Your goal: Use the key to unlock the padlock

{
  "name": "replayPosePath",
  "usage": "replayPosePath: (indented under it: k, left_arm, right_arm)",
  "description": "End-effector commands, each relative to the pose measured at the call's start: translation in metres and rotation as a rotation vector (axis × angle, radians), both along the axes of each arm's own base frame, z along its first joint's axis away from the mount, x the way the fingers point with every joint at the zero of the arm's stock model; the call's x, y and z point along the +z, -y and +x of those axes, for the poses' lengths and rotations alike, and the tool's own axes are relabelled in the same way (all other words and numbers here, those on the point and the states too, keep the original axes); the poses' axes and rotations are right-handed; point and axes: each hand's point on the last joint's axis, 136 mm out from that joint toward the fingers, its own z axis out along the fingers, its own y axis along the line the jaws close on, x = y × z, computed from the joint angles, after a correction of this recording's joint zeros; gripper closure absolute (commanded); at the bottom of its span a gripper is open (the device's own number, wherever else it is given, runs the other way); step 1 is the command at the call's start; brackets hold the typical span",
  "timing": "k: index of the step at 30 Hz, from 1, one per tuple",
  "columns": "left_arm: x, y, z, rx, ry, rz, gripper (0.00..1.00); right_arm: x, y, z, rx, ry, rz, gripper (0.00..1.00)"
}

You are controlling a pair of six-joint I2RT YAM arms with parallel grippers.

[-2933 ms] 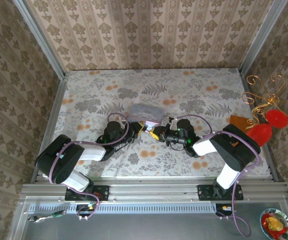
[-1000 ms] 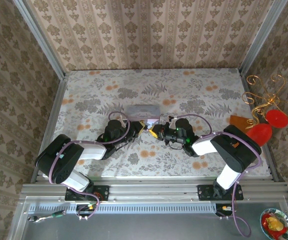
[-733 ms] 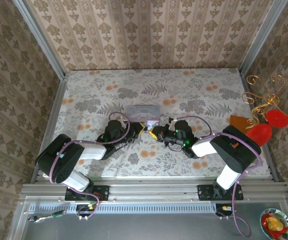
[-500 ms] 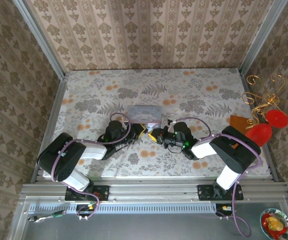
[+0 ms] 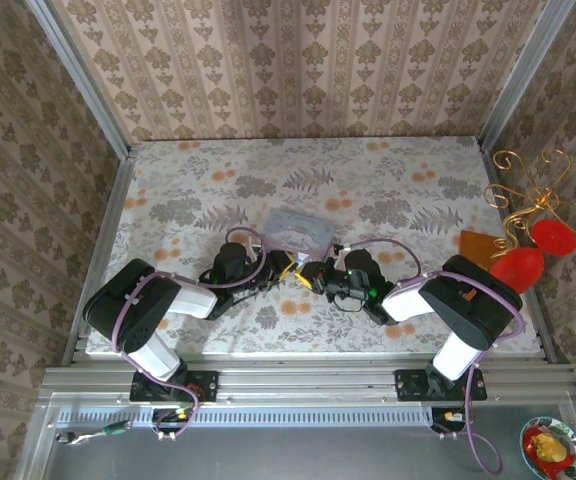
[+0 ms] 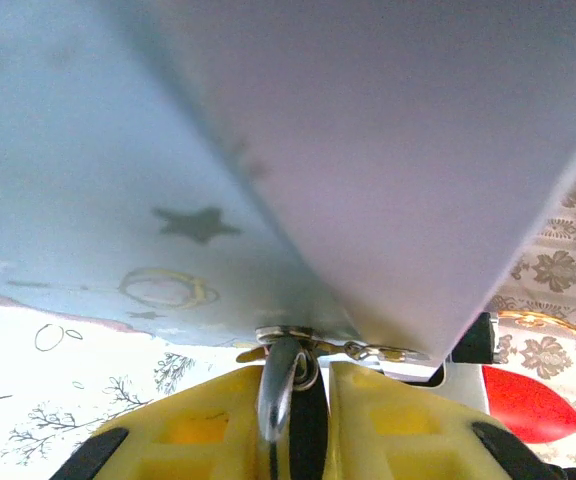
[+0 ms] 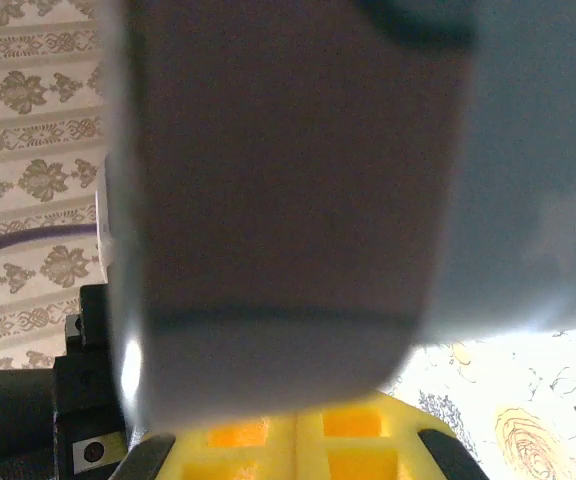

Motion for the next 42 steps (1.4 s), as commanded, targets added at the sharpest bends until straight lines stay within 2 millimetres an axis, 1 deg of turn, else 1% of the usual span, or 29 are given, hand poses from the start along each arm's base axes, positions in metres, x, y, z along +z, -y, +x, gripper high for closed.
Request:
replayPosePath:
  k: [1, 2, 8, 10, 13, 16, 22, 24, 28, 33, 37, 39, 42]
  left_arm:
    - [0.017, 0.014, -0.009, -0.082, 0.066, -0.052, 0.77]
    - [0.017, 0.014, -0.009, -0.081, 0.066, -0.054, 0.78]
    - [0.016, 0.015, -0.008, -0.078, 0.061, -0.065, 0.90]
    - [0.018, 0.015, -0.008, -0.076, 0.061, -0.074, 0.95]
    - [0.021, 0.015, -0.010, -0.079, 0.061, -0.084, 0.99]
    - [0.027, 0.014, -0.012, -0.082, 0.064, -0.097, 1.00]
    - [0.036, 0.011, -0.016, -0.085, 0.080, -0.087, 1.00]
    - [0.038, 0.011, -0.016, -0.087, 0.081, -0.083, 1.00]
    - [0.047, 0.017, -0.016, -0.093, 0.085, -0.118, 1.00]
    - [0.059, 0.028, -0.022, -0.100, 0.095, -0.149, 1.00]
    - [0.067, 0.037, -0.026, -0.096, 0.093, -0.169, 1.00]
    - [0.070, 0.041, -0.027, -0.094, 0.092, -0.177, 1.00]
    - [0.068, 0.040, -0.025, -0.078, 0.088, -0.174, 1.00]
  right_arm:
    - [0.018, -0.005, -0.004, 0.020, 0.068, 0.029, 1.00]
    - [0.017, -0.005, -0.004, 0.018, 0.067, 0.026, 1.00]
    - [0.014, -0.001, -0.006, 0.011, 0.065, 0.017, 1.00]
    - [0.011, 0.006, -0.006, -0.004, 0.059, 0.004, 1.00]
    - [0.007, 0.017, -0.002, -0.023, 0.056, -0.003, 1.00]
    - [0.008, 0.025, 0.003, -0.031, 0.061, 0.011, 1.00]
    - [-0.001, 0.044, 0.007, -0.068, 0.043, -0.005, 1.00]
    - [-0.001, 0.047, 0.007, -0.072, 0.044, -0.014, 1.00]
    - [0.005, 0.043, 0.009, -0.058, 0.058, -0.017, 1.00]
    - [0.008, 0.038, 0.010, -0.051, 0.066, -0.014, 1.00]
    - [0.012, 0.026, 0.008, -0.035, 0.078, -0.015, 1.00]
    - [0.013, 0.022, 0.008, -0.037, 0.087, -0.014, 1.00]
    - [0.012, 0.019, 0.007, -0.043, 0.091, -0.022, 1.00]
